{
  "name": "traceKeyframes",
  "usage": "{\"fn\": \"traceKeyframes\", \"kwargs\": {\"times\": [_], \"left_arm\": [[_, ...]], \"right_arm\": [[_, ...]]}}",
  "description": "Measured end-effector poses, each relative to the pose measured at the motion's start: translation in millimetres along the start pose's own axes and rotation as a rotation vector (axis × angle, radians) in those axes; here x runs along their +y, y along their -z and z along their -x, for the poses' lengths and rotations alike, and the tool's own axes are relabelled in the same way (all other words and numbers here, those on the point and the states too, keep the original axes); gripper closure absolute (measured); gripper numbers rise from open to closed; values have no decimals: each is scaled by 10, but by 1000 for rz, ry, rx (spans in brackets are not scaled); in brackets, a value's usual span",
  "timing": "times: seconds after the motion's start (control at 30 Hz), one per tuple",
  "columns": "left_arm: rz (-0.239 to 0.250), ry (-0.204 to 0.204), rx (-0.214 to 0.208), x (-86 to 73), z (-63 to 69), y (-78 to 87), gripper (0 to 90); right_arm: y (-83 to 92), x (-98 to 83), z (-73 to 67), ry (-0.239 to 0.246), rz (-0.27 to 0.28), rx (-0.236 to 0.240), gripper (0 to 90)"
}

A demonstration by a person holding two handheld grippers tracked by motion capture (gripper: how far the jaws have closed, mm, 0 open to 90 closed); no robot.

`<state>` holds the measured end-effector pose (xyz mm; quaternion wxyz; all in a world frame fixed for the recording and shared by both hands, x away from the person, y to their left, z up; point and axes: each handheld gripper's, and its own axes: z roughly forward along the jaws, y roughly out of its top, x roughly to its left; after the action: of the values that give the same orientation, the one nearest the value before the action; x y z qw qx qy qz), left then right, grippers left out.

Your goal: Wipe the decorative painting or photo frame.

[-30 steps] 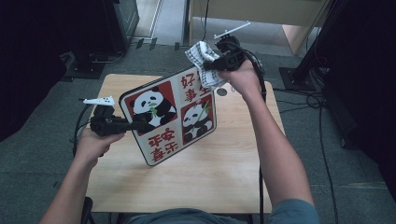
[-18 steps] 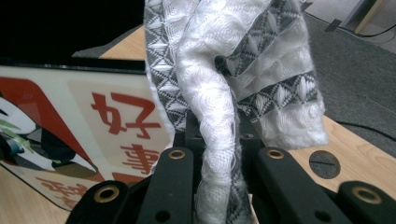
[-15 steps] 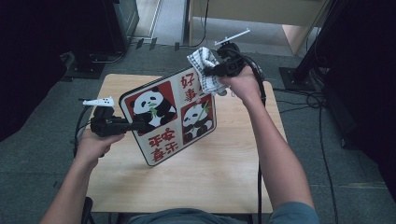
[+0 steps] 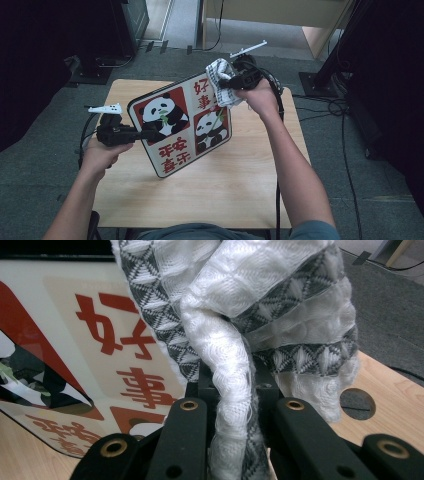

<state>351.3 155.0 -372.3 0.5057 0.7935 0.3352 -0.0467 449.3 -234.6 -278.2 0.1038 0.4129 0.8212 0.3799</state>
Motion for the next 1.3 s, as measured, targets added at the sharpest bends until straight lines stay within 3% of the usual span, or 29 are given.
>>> {"fn": "traceKeyframes", "kwargs": {"times": [0.43, 1.3], "left_arm": [[-4, -2, 0, 1, -1, 8, 785], [-9, -6, 1, 6, -4, 16, 786]], "right_arm": [[-104, -223, 57, -40, -21, 13, 822], [-234, -499, 91, -51, -16, 40, 821]]}}
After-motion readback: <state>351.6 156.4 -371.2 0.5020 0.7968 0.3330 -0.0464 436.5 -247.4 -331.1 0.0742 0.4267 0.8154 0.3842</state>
